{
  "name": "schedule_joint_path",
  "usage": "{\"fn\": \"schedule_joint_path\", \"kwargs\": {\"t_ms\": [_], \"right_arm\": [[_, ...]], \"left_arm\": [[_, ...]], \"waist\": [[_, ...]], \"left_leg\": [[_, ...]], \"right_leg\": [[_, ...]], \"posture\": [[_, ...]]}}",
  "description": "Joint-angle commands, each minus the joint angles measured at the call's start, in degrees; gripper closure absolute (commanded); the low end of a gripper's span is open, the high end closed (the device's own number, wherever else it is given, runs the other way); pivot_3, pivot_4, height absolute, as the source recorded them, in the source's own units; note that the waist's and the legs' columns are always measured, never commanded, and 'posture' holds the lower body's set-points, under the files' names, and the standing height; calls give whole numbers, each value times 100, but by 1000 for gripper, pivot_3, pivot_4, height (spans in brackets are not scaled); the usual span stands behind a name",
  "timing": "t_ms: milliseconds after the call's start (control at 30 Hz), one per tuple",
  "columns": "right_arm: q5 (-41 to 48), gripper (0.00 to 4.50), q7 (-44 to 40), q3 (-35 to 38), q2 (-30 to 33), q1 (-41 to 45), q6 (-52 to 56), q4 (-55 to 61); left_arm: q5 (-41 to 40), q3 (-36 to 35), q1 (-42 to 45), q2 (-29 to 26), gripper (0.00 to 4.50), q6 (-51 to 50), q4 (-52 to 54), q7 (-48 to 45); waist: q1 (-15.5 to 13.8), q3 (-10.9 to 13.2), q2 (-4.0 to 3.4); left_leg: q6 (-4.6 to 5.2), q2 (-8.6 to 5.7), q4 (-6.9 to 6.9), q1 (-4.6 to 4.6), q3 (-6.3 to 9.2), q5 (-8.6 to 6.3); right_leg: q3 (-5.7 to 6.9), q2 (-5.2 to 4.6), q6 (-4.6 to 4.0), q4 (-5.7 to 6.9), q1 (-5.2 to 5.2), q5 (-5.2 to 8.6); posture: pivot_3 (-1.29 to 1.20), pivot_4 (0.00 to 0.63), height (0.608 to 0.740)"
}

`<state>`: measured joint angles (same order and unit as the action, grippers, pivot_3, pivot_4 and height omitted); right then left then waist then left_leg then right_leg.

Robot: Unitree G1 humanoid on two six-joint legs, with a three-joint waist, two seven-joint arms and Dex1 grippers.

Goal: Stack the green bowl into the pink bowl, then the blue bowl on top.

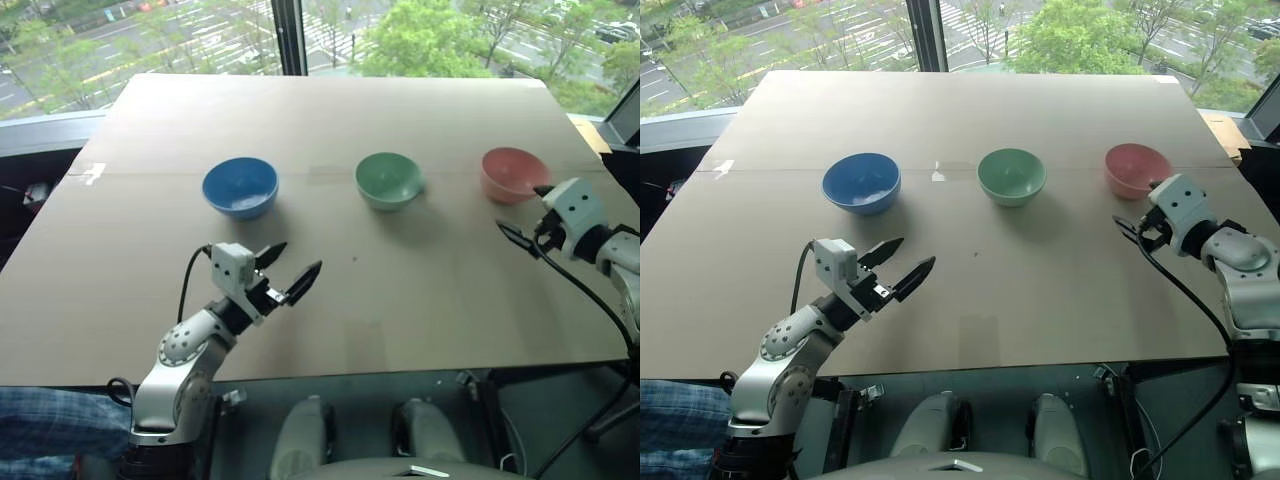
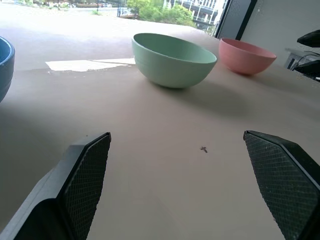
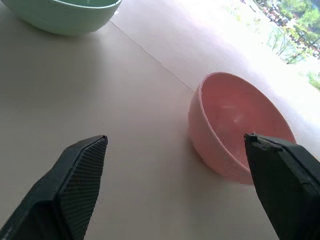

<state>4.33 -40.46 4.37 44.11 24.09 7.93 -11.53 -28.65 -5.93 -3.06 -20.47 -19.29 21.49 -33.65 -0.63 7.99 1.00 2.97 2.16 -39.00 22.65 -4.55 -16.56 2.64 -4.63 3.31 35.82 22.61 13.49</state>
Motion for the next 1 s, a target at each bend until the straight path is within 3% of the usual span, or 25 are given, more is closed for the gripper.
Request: {"fn": "schedule_joint_path", "kwargs": {"t_ms": [33,233,367,600,700,867,900,933,967,1000], "right_arm": [[-346,95,-219,-282,125,748,-469,-718],[-985,95,-254,-903,-75,1998,-1006,-2549],[-1603,95,-180,-1435,-267,2935,-1388,-4185],[-2278,95,-67,-1944,-418,3644,-1796,-5625],[-2430,871,147,-2011,-475,3858,-1919,-5925],[-2529,2812,164,-2017,-524,3970,-2013,-6111],[-2541,3498,156,-2013,-526,3974,-2030,-6124],[-2552,3616,147,-2008,-527,3976,-2042,-6132],[-2560,4283,140,-2003,-527,3977,-2055,-6140],[-2568,4417,139,-1993,-525,3979,-2068,-6144]], "left_arm": [[-294,59,34,43,0,-141,420,-9],[-514,143,106,109,0,-394,821,198],[-1165,88,38,-36,0,-699,1253,-32],[-1505,8,77,-367,0,-956,1547,22],[-1435,63,52,-486,0,-948,1598,43],[-1399,121,-61,-485,0,-900,1664,95],[-1386,135,-78,-483,0,-886,1672,104],[-1372,150,-97,-476,0,-872,1674,113],[-1341,172,-118,-477,0,-853,1673,107],[-1323,192,-141,-476,0,-835,1670,92]], "waist": [[4,0,0],[-8,1,-1],[18,3,-2],[28,8,-12],[44,9,-12],[117,10,-14],[124,10,-14],[136,11,-15],[142,11,-16],[143,12,-17]], "left_leg": [[0,0,0,0,-3,0],[0,2,-1,4,-2,0],[1,2,-2,4,-5,-1],[0,1,3,7,-6,0],[-1,1,-2,5,-6,0],[-2,2,-2,5,-6,0],[-2,2,0,5,-6,0],[-2,2,0,5,-6,0],[-2,2,1,5,-7,0],[-2,3,1,5,-7,1]], "right_leg": [[-3,0,0,0,2,0],[-1,-2,0,0,3,0],[-3,-3,0,0,5,0],[-2,-3,0,-4,6,0],[-3,-3,0,-3,4,-1],[-2,-3,1,-2,4,-1],[-2,-3,1,-2,4,-1],[-3,-4,1,-3,4,-1],[-3,-4,1,-3,5,-1],[-2,-3,1,-2,5,-1]], "posture": [[0,150,740],[0,150,740],[0,150,740],[0,150,740],[0,150,740],[0,150,740],[0,150,740],[0,150,740],[0,150,740],[0,150,740]]}}
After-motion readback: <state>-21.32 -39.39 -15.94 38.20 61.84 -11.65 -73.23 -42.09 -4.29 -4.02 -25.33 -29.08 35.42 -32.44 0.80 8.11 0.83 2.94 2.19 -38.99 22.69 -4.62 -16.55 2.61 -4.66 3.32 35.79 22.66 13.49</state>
